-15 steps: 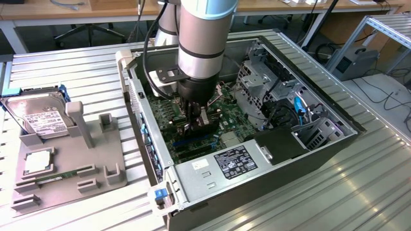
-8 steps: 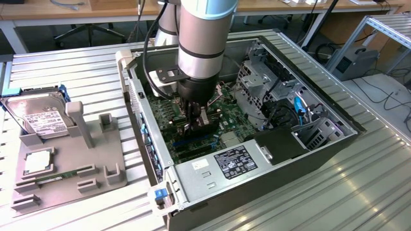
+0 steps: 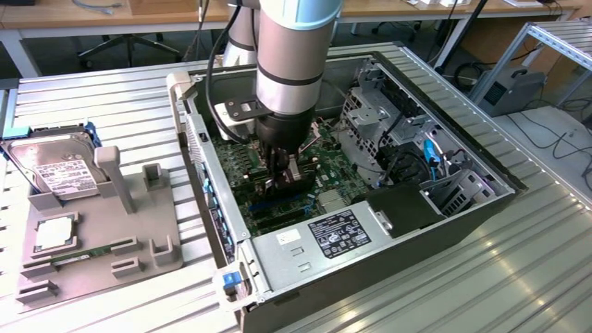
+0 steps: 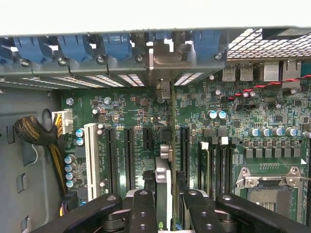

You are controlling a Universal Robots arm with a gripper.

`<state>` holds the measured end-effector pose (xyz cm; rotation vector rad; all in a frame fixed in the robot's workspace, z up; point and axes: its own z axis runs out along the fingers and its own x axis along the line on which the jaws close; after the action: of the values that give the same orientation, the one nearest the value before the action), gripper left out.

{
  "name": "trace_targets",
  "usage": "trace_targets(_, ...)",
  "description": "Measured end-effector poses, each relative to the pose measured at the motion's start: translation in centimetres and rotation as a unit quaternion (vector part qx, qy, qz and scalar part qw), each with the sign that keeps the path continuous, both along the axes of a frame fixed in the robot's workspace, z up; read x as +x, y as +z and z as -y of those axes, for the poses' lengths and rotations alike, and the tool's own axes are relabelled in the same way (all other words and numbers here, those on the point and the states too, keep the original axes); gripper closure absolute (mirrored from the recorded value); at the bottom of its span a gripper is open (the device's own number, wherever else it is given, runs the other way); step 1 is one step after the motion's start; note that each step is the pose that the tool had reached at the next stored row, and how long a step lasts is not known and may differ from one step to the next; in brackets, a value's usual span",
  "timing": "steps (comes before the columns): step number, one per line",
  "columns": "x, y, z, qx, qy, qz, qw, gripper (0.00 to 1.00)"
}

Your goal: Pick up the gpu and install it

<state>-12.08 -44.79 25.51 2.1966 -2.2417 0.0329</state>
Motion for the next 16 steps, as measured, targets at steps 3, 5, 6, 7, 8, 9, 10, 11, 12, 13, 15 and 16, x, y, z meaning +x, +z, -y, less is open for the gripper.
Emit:
trace_targets(3, 0.0, -0.01, 0.0, 0.0002, 0.0, 0.0001, 1.0, 0.73)
trace_targets(5, 0.0, -0.06, -0.01, 0.0006, 0.0, 0.0003, 1.0, 0.72)
trace_targets(6, 0.0, -0.03, -0.01, 0.0004, 0.0, 0.0002, 1.0, 0.66)
trace_targets(7, 0.0, -0.02, -0.01, 0.0002, 0.0, 0.0001, 1.0, 0.6)
trace_targets(8, 0.0, -0.02, 0.0, 0.0002, 0.0, 0.0001, 1.0, 0.6)
trace_targets(9, 0.0, -0.02, 0.0, 0.0002, 0.0, 0.0001, 1.0, 0.6)
trace_targets(10, 0.0, -0.01, 0.0, 0.0002, 0.0, 0.0001, 1.0, 0.6)
trace_targets(11, 0.0, 0.14, 0.0, 0.0, 0.0, 0.0, 1.0, 0.6)
trace_targets(12, 0.0, 0.47, -0.01, 0.0001, 0.0, 0.0, 1.0, 0.6)
trace_targets(13, 0.0, 0.8, -0.02, 0.0002, 0.0, 0.0001, 1.0, 0.6)
trace_targets(15, 0.0, 1.78, -0.18, 0.0001, 0.0, 0.0, 1.0, 0.6)
trace_targets(16, 0.0, 2.21, -0.28, 0.0002, 0.0, 0.0001, 1.0, 0.6)
